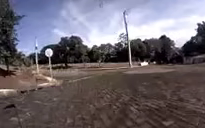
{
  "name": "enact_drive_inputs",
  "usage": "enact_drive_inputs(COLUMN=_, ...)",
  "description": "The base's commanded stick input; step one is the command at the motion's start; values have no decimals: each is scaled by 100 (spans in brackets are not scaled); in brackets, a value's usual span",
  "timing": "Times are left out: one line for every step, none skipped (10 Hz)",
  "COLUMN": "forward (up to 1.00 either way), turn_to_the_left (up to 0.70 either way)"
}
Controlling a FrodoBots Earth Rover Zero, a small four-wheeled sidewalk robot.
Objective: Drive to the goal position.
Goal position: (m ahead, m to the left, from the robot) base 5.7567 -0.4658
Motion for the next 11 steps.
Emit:
enact_drive_inputs(forward=100, turn_to_the_left=0)
enact_drive_inputs(forward=100, turn_to_the_left=0)
enact_drive_inputs(forward=100, turn_to_the_left=0)
enact_drive_inputs(forward=100, turn_to_the_left=0)
enact_drive_inputs(forward=100, turn_to_the_left=0)
enact_drive_inputs(forward=100, turn_to_the_left=0)
enact_drive_inputs(forward=100, turn_to_the_left=0)
enact_drive_inputs(forward=100, turn_to_the_left=0)
enact_drive_inputs(forward=100, turn_to_the_left=0)
enact_drive_inputs(forward=100, turn_to_the_left=0)
enact_drive_inputs(forward=100, turn_to_the_left=0)
